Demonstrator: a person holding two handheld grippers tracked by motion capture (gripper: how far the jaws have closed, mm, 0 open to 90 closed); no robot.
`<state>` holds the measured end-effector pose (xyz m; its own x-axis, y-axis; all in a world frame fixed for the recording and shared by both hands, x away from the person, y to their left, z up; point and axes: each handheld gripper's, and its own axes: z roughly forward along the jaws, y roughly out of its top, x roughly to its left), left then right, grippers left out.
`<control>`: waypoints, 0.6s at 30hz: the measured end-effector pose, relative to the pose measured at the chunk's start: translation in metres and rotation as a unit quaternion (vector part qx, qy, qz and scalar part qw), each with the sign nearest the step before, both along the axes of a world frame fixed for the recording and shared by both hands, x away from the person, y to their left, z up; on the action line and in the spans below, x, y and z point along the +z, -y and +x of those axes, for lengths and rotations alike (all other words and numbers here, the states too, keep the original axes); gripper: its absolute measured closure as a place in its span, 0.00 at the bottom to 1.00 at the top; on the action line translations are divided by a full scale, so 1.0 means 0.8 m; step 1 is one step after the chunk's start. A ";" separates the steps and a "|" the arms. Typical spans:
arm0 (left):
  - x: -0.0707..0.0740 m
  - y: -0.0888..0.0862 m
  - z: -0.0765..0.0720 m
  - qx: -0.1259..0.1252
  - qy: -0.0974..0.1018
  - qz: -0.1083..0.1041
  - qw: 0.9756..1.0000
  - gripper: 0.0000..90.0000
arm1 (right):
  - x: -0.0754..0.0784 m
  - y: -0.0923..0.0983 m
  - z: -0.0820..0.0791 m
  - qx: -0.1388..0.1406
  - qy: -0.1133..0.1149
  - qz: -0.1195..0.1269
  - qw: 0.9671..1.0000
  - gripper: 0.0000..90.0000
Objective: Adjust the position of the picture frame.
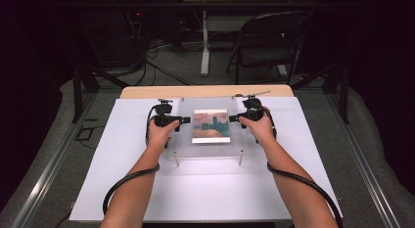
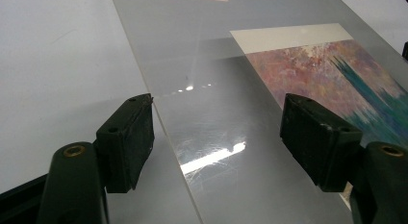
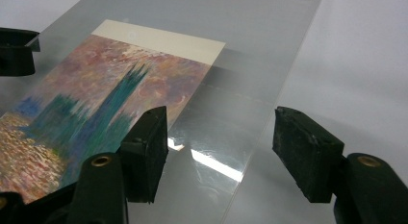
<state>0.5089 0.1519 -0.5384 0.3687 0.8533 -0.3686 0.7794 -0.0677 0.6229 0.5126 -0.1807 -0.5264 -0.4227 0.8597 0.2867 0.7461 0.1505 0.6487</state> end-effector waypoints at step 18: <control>-0.003 0.000 0.004 -0.002 -0.019 -0.015 1.000 0.25 | -0.011 -0.001 0.008 -0.001 -0.028 0.033 0.999 0.30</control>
